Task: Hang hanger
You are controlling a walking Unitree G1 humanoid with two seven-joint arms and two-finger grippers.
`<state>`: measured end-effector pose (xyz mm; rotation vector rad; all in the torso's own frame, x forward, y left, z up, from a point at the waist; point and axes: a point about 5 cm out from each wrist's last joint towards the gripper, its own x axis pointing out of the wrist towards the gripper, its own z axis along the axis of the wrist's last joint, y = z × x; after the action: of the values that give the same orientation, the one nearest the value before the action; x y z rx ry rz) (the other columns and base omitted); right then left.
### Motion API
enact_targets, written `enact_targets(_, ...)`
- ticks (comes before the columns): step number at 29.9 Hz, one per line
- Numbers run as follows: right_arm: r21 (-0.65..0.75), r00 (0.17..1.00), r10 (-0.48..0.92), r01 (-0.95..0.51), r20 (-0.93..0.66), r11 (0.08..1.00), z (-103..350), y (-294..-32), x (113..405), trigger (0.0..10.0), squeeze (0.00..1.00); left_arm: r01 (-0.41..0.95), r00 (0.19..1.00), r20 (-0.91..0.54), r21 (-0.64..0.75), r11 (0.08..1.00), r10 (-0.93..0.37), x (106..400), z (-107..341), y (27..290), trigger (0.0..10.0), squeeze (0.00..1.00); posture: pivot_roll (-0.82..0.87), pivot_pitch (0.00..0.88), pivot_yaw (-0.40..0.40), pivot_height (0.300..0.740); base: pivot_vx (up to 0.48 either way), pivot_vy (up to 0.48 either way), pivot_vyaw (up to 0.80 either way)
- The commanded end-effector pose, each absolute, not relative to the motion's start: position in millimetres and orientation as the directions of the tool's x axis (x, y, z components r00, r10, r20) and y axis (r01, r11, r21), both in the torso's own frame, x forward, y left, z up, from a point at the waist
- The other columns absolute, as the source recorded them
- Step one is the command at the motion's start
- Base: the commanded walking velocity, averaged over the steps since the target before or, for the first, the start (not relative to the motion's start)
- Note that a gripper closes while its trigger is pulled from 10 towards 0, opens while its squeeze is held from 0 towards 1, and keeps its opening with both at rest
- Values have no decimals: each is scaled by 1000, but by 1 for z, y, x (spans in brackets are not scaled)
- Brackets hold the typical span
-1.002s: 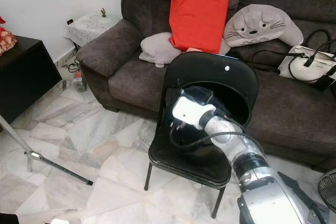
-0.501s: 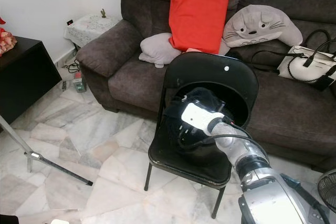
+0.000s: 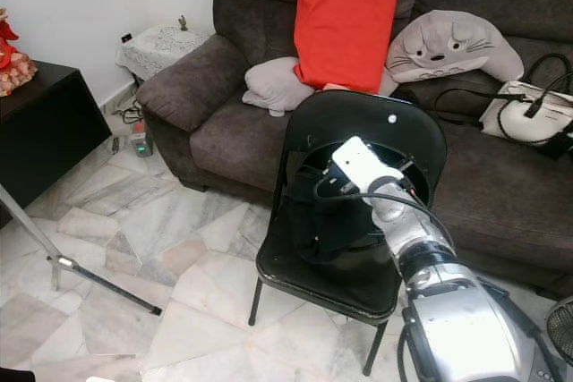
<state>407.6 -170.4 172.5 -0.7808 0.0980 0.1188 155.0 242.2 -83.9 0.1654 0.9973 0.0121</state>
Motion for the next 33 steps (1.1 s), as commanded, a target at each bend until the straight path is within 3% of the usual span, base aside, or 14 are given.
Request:
enact_targets(1, -685, 988, 67, -145, -139, 714, 172, -170, 408, 10000, 0, 54, 523, -847, 148, 988, 99, 146, -87, 245, 10000, 0, 102, 49, 22, 740, 0, 0, 0)
enact_targets(9, -676, 993, 47, -110, -111, 728, 169, -174, 406, 10000, 0, 15, 557, -825, 126, 992, 96, 148, -85, 245, 10000, 0, 90, 61, 30, 740, 0, 0, 0)
enact_targets(17, -608, 998, -51, 28, -21, 794, 174, -188, 405, 10000, 0, 10, 565, -820, 119, 993, 93, 149, -84, 246, 10000, 0, 80, 71, 37, 740, 0, 0, 0)
enact_targets(33, -540, 999, -46, 28, -20, 841, 161, -186, 399, 10000, 0, -2, 574, -814, 108, 994, 89, 150, -84, 246, 10000, 0, 78, 74, 38, 740, 0, 0, 0)
